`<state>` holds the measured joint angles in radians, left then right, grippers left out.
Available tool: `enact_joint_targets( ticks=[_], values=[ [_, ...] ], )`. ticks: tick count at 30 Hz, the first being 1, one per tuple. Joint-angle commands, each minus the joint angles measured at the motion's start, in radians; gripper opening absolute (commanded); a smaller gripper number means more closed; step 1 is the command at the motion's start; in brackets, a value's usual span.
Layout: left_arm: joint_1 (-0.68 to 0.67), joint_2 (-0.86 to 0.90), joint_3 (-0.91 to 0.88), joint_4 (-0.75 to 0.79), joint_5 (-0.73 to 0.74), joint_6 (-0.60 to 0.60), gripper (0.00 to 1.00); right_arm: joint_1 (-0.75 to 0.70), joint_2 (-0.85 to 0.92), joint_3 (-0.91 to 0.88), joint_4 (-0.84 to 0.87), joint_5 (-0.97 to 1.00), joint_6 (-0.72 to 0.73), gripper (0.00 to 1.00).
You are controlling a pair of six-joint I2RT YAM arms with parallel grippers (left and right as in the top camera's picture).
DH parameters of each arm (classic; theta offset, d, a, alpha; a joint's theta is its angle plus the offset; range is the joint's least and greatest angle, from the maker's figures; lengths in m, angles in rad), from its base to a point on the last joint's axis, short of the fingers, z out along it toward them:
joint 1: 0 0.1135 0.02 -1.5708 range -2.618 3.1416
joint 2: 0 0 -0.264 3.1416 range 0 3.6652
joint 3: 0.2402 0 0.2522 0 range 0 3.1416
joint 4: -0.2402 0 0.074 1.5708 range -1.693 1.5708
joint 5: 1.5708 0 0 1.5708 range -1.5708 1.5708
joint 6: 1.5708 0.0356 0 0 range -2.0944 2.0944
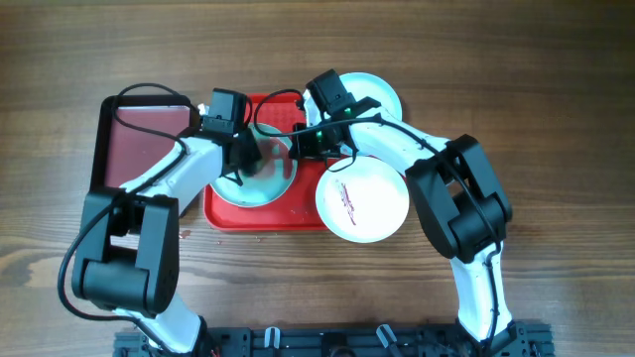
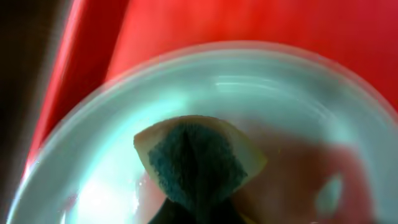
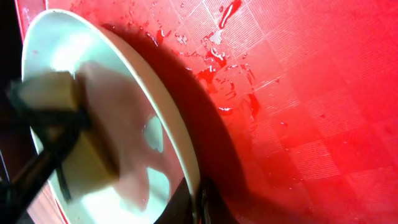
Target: Clean dirty plates on tray and stack at the side
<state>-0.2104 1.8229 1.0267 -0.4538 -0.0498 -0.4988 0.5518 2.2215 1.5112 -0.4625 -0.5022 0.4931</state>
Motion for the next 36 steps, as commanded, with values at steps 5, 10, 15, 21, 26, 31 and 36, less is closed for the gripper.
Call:
enact_joint_targets(
  ticks=[5, 10, 15, 21, 26, 31, 36],
  values=[
    [0.003, 0.043, -0.032, -0.111, 0.457, -0.003, 0.04, 0.001, 0.019, -0.021, -0.01, 0.005, 0.006, 0.04],
    [0.003, 0.044, -0.032, 0.113, 0.201, -0.004, 0.04, 0.001, 0.019, -0.021, -0.011, 0.003, 0.005, 0.04],
    [0.004, 0.047, -0.032, 0.212, -0.174, -0.004, 0.04, 0.0, 0.019, -0.021, -0.01, 0.004, 0.005, 0.04],
    [0.005, 0.047, -0.032, -0.059, -0.194, -0.007, 0.04, 0.0, 0.019, -0.021, -0.009, 0.004, 0.005, 0.04],
    [0.005, 0.047, -0.032, -0.213, 0.19, -0.002, 0.04, 0.0, 0.019, -0.021, -0.006, 0.004, 0.005, 0.04],
    [0.013, 0.041, -0.023, -0.082, 0.518, 0.053, 0.04, 0.0, 0.019, -0.021, -0.022, 0.003, 0.005, 0.04],
    [0.154, -0.027, 0.172, -0.097, 0.532, 0.049, 0.04, 0.001, 0.019, -0.021, -0.077, 0.007, 0.004, 0.04]
  ],
)
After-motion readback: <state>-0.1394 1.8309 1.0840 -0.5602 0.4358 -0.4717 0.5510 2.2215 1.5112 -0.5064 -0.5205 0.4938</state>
